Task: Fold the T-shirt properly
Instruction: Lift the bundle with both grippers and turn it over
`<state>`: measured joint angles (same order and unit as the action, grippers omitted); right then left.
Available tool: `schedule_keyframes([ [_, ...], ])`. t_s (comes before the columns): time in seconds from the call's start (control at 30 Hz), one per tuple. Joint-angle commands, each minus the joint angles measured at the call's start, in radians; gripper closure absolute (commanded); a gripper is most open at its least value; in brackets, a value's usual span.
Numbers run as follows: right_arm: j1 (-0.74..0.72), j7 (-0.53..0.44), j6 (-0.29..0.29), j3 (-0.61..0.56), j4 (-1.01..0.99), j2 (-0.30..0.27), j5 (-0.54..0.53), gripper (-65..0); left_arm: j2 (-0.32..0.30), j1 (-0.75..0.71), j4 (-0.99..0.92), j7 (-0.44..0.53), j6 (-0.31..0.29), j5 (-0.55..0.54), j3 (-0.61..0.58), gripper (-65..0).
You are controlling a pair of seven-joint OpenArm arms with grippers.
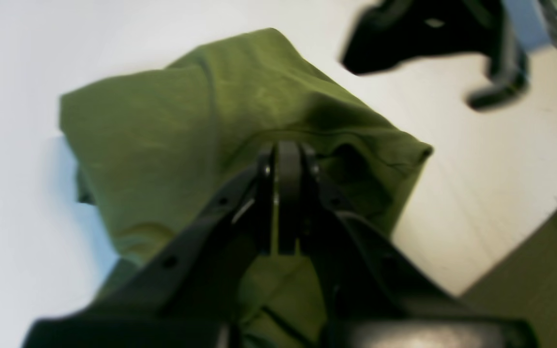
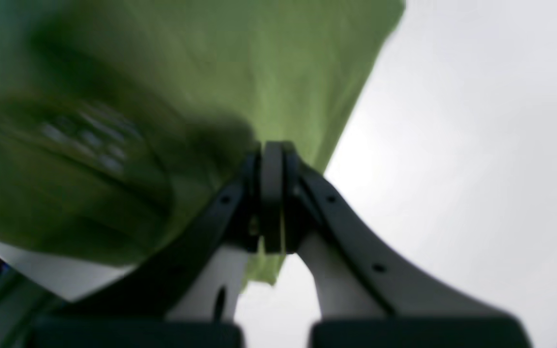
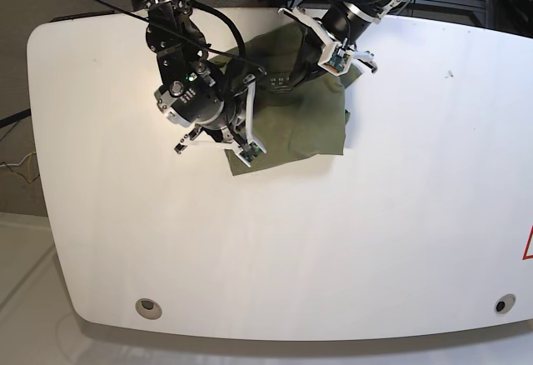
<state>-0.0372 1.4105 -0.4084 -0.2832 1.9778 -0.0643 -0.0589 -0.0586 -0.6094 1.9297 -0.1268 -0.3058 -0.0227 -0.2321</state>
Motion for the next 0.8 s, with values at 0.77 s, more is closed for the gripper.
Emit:
schedule_keyframes([
  [0.77,-0.209,-0.241,-0.008,-0.101,-0.334,0.091,0.004,0.0,0.001,0.042,-0.175,0.032,0.04,-0.012,-0.108,0.0],
])
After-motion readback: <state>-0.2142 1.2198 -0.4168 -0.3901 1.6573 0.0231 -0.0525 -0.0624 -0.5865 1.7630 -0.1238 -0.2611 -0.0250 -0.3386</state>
